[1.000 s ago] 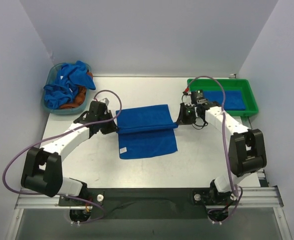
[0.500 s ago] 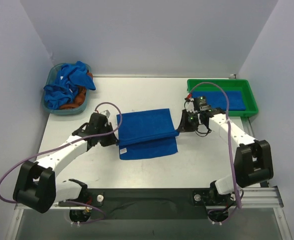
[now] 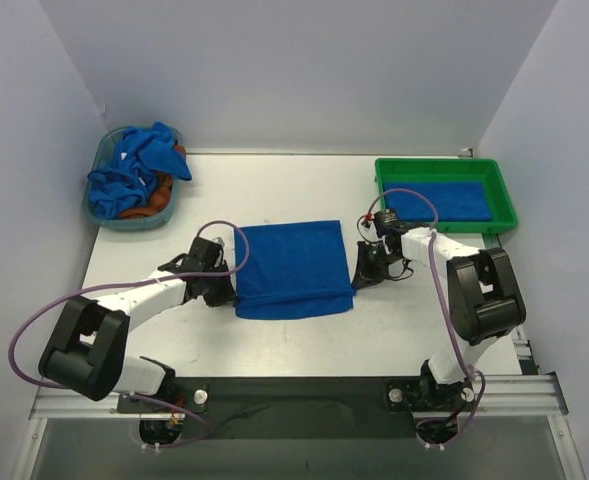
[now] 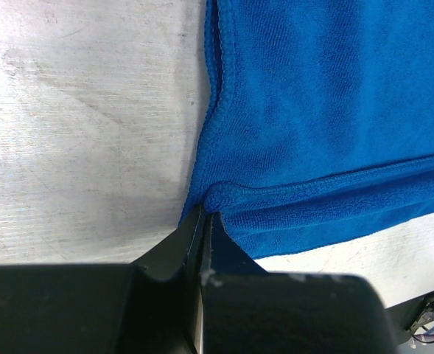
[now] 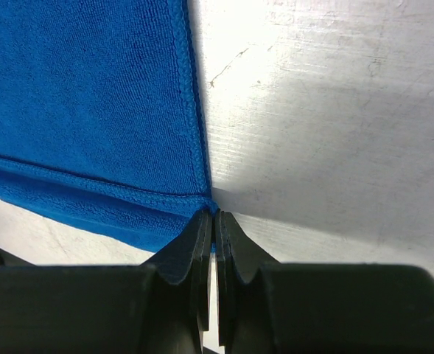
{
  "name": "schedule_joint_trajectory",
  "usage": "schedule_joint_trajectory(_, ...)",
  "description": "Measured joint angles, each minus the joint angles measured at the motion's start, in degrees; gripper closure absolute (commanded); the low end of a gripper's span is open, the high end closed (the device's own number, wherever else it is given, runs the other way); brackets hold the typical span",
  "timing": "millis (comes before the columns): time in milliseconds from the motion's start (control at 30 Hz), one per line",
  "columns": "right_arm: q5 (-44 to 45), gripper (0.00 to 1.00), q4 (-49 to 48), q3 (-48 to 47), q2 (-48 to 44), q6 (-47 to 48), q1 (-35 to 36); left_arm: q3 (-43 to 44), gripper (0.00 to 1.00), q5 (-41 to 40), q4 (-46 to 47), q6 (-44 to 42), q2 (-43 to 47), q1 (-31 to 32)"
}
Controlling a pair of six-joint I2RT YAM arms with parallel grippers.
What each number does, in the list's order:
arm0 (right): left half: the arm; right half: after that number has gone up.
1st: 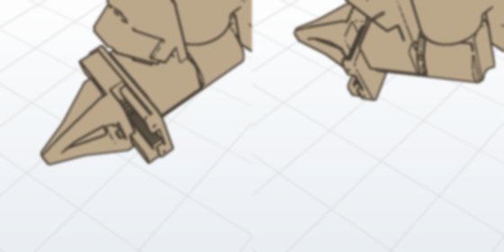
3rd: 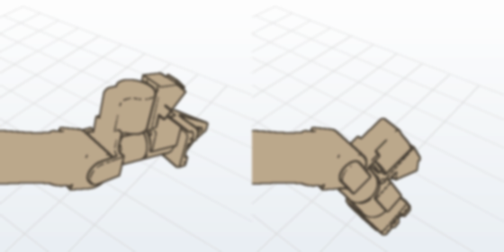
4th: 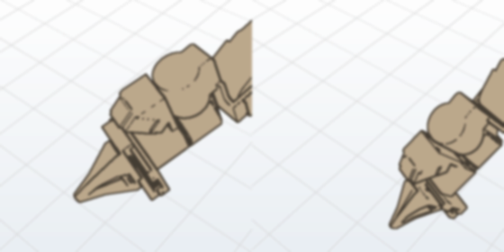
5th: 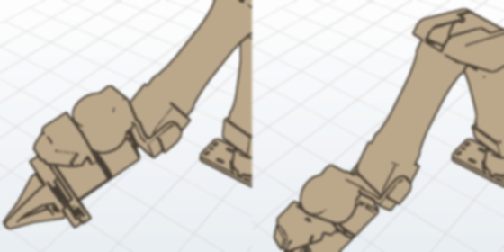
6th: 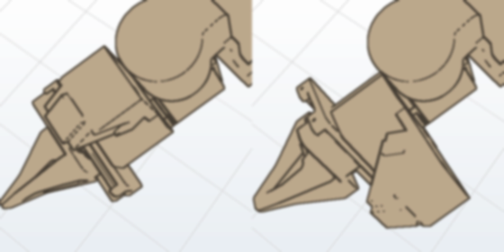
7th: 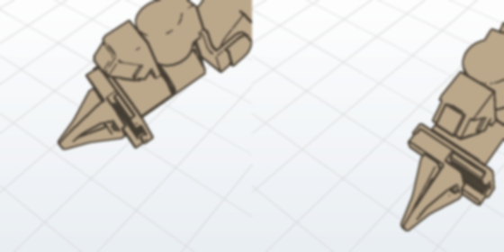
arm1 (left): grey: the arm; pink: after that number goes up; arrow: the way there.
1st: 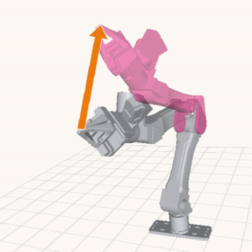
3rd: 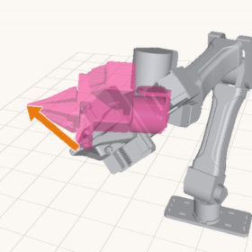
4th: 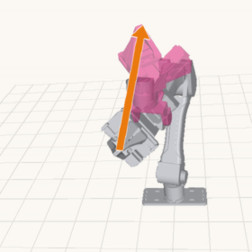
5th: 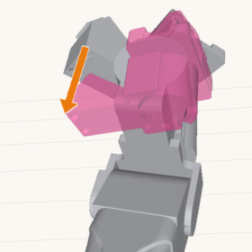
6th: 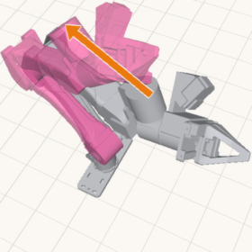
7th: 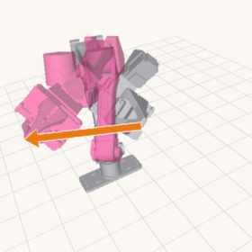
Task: Fold and stack the towels
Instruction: Fold the towel
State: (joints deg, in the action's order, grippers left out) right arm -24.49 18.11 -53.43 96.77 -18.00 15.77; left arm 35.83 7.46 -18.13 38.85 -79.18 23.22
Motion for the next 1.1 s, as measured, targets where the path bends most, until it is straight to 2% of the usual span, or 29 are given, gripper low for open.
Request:
schedule_joint_trajectory(100,-0.02,0.92,-0.09,0.02,-0.02,0.00,0.00,0.11,0.91,-0.24,-0.04,-0.02,0.04,0.02)
schedule_joint_trajectory(233,1.22,0.62,-0.09,0.68,-0.66,-0.04,-0.09,0.26,0.71,-2.58,-1.38,-0.39,1.07,0.22)
schedule_joint_trajectory(300,2.12,0.57,0.24,1.36,-1.97,0.35,0.04,0.33,0.53,-4.09,-2.95,-0.81,2.10,0.33)
schedule_joint_trajectory(333,2.58,0.52,0.63,1.57,-2.95,0.48,0.17,0.33,0.48,-4.74,-4.11,-1.01,2.89,0.39)
schedule_joint_trajectory(400,3.48,0.51,1.33,1.86,-5.70,0.85,0.92,0.33,0.24,-6.01,-6.78,-1.44,5.44,0.81)
schedule_joint_trajectory(467,4.42,0.51,2.45,1.97,-9.81,1.29,1.92,0.37,0.17,-6.86,-9.31,-1.81,9.55,1.46)
schedule_joint_trajectory(600,5.60,0.50,3.69,1.97,-17.77,1.75,4.52,2.08,0.16,-7.98,-13.73,-1.97,18.78,2.95)
schedule_joint_trajectory(733,7.04,0.50,4.68,0.33,-20.22,1.62,7.50,5.86,0.20,-9.05,-14.93,-1.97,20.44,4.20)
schedule_joint_trajectory(900,9.53,0.54,5.09,-4.22,-15.52,0.76,10.21,11.45,0.30,-10.67,-14.93,-2.38,12.57,6.34)
schedule_joint_trajectory(933,10.14,0.59,5.29,-5.66,-13.40,0.35,10.58,12.35,0.32,-10.91,-14.73,-2.56,10.43,6.54)
schedule_joint_trajectory(1100,12.28,0.68,4.98,-10.95,-3.85,-0.15,11.80,17.84,0.39,-12.33,-14.23,-3.58,-1.57,7.78)
